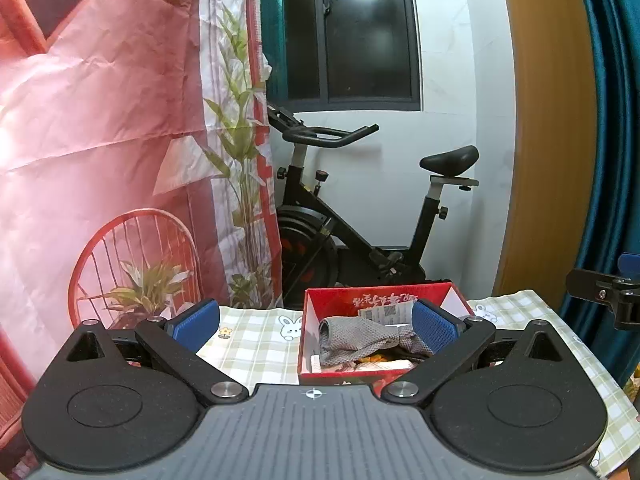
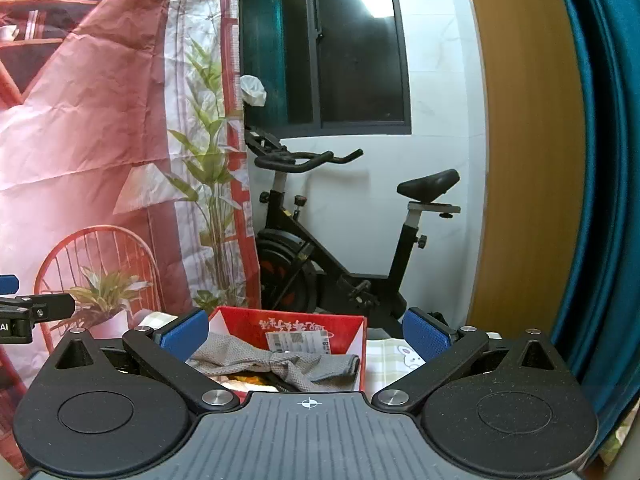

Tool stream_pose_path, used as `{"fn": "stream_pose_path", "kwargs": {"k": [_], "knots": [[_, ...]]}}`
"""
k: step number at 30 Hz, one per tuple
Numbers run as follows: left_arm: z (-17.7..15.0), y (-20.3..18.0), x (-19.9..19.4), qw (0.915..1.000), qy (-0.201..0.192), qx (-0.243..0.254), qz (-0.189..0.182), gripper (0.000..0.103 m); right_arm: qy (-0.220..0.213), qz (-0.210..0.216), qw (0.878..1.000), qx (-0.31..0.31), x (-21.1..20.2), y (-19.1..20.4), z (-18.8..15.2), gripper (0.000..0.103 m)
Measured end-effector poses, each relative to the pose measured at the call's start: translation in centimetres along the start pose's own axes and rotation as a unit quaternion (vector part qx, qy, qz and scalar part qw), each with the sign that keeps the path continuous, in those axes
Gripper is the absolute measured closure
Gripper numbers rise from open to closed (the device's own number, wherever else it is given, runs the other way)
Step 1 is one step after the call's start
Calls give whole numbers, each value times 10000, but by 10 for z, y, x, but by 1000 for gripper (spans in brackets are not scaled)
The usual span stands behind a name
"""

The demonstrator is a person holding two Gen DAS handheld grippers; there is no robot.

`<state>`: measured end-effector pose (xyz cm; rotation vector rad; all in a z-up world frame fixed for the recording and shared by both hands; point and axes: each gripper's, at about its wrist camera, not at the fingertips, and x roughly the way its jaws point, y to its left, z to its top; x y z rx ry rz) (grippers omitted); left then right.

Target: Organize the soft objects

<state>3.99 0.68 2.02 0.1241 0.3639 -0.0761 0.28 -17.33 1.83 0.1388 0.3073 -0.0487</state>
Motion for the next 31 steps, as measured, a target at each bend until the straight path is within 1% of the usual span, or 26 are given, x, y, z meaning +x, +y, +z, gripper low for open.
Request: {"fn": "stream_pose_path", "kwargs": {"k": [31], "knots": [[-3,1,2,10000,50,-20,-47,0,40,-35,10000,21,4,-1,-4,0]]}}
